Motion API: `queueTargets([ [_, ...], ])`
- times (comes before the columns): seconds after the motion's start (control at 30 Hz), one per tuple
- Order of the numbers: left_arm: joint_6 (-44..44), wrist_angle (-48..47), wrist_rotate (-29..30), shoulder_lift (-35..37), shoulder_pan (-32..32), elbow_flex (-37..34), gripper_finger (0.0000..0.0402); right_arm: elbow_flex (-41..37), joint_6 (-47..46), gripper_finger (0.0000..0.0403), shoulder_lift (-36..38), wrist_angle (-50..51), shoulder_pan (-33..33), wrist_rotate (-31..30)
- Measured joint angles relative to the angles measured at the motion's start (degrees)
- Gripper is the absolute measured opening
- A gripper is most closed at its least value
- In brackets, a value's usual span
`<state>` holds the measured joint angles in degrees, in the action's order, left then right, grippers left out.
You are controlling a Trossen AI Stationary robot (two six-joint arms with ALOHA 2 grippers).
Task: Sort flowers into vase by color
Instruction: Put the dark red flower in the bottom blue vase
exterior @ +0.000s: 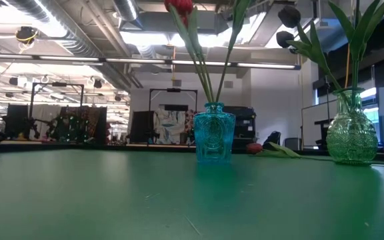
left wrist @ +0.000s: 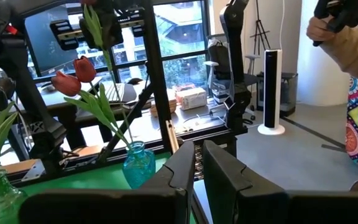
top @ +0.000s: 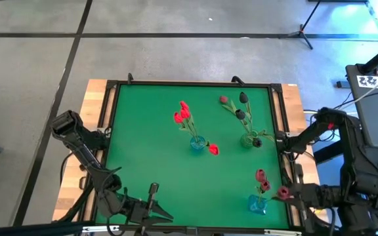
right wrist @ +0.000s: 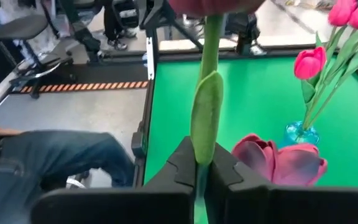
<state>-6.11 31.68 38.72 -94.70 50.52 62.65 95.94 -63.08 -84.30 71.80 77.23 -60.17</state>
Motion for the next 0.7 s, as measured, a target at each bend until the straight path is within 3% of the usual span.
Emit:
queueTargets([
  [0.4,1.14,-0.05,-0.02,0.0,0.31,-0.01,0.0029,0.0,-4.33,0.0021,-3.51,-1.53,0.0,1.08],
  [0.7,1.53,-0.15,0.0,0.0,0.28,0.0,0.0029,0.0,-7.39,0.0101,-3.77,-1.41,-0.91,4.09],
])
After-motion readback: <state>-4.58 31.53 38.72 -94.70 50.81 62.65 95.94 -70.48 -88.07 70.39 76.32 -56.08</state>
